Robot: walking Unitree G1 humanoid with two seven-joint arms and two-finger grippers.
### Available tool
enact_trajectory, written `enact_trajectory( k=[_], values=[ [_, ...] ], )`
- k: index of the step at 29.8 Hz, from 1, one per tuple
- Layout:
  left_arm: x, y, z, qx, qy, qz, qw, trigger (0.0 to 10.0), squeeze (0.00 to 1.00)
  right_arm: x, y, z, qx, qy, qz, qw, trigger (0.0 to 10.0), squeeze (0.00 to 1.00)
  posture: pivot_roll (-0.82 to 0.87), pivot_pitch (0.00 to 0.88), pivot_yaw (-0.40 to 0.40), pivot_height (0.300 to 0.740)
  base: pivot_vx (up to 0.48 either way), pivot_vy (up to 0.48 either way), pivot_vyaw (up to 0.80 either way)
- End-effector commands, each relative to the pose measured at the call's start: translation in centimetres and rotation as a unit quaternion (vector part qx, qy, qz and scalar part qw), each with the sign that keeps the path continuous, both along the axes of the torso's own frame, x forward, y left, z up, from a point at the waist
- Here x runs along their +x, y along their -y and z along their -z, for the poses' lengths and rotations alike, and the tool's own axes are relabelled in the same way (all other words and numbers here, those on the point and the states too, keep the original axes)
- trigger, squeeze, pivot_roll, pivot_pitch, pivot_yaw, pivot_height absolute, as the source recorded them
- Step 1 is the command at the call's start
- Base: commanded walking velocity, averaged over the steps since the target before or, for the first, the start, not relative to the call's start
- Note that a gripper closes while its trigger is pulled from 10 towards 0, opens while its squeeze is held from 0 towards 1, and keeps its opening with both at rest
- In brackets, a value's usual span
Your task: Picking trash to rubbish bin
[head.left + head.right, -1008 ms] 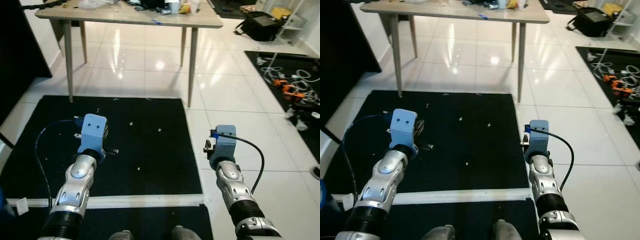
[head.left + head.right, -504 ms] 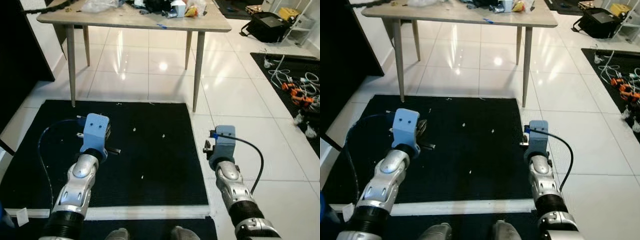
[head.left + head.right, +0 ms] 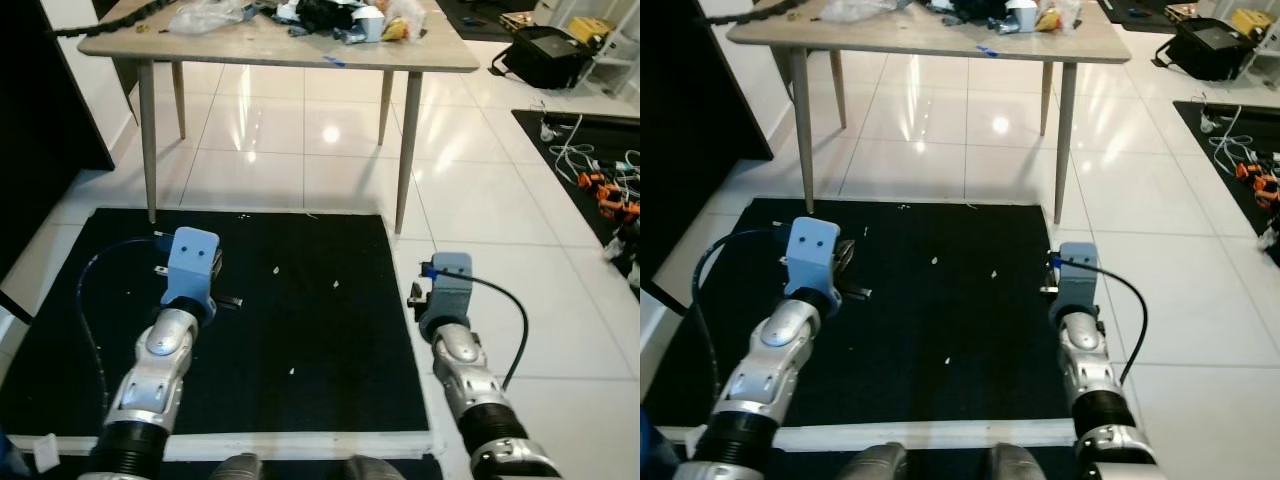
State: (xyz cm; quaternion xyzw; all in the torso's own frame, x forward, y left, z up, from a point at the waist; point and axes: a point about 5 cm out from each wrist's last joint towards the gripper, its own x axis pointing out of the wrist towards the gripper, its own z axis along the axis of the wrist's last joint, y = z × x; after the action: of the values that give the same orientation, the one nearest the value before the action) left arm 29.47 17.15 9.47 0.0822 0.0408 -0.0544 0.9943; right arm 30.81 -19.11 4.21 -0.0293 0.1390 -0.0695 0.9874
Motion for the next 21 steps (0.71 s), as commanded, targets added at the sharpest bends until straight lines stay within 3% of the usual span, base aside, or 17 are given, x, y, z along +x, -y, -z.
enact_trajectory(
  k=[1, 21],
  values=[
    [-0.11, 0.03, 0.11, 0.003, -0.004, 0.004, 1.000, 10.0, 0.00, -0.28, 0.40, 0.33, -0.004, -0.009, 0.005, 1.000, 10.0, 0.00, 0.06, 0.057, -0.015, 0.740, 0.300, 0.000, 0.00],
    [-0.14, 0.23, 0.08, 0.002, -0.002, 0.007, 1.000, 10.0, 0.00, -0.10, 0.45, 0.11, -0.006, -0.006, 0.003, 1.000, 10.0, 0.00, 0.05, 0.033, -0.020, 0.740, 0.299, 0.000, 0.00]
  ],
)
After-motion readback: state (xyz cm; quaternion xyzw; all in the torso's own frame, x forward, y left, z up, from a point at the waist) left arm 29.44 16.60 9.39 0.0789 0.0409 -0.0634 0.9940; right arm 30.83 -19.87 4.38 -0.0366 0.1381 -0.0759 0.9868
